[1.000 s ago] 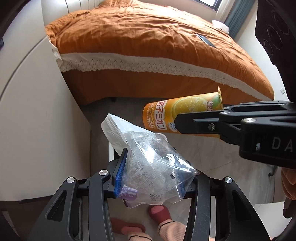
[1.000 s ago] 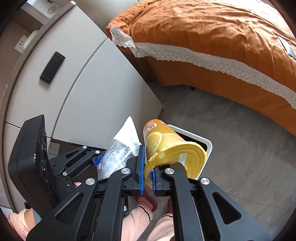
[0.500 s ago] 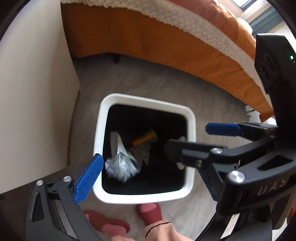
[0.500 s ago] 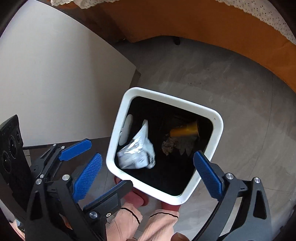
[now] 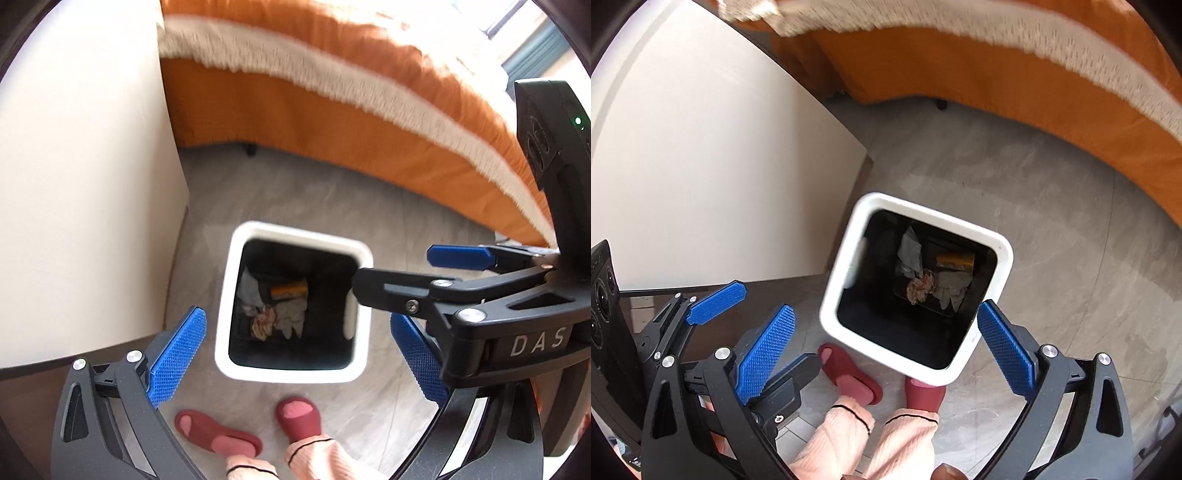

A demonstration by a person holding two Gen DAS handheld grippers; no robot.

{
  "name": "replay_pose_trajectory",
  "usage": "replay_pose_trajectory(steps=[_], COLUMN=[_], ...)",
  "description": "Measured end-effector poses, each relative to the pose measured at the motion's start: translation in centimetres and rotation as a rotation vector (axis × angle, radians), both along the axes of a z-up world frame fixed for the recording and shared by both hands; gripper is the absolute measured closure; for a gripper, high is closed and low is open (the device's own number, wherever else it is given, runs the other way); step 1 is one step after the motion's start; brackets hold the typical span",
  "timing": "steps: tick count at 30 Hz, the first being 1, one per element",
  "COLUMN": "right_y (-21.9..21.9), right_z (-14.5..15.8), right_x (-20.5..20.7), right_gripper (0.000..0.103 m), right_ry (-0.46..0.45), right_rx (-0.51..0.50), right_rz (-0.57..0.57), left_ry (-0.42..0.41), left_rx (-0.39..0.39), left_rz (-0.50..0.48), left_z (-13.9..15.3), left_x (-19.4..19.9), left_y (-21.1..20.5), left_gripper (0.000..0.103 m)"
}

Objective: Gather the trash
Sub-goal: 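Move both open tools back over the remaining desk trash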

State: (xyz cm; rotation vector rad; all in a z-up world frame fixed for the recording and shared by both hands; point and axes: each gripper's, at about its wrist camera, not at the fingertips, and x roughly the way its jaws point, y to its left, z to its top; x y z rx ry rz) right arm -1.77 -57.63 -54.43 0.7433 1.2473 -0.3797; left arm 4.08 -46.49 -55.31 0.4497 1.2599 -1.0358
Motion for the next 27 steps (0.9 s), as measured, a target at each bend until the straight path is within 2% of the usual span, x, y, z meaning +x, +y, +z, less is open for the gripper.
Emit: replay_pose_trajectory(steps=[5, 8, 13, 20, 23, 27], right_y=[1.2, 2.1, 3.8, 7.6, 9.2, 11.5], right_z=[7.5, 12.5, 20.1, 27.8, 30.7, 34.4], right_x=[-0.3, -0.6, 0.1, 2.2, 3.5, 5.2], right_gripper=[0.004, 0.004, 0.004, 0.004, 0.004, 0.004], right_ry=[-0.094, -0.172, -0.260, -0.396, -0.464, -0.564], right_rx=[-0.069, -0.145, -0.307, -0.496, -0.521, -0.557], right_rz=[0.004, -0.005, 0.030, 0.102, 0.148, 0.194], left_ry=[-0.036, -0.004, -0.054, -0.259, -0.333, -0.448], left_rx=[-0.047, -0.088, -0.120, -0.207, -0.234, -0.230], left_rz=[0.043, 0.067, 0.172, 0.308, 0.376, 0.465], left_z=[6.7, 10.4, 16.5, 25.8, 29.3, 32.9], left_x=[-0.5, -0.2, 0.7, 1.8, 2.4, 3.5], left_y=[1.4, 2.3, 4.8, 9.6, 11.7, 14.4], left_gripper=[0.005, 0.005, 0.005, 0.005, 0.005, 0.005])
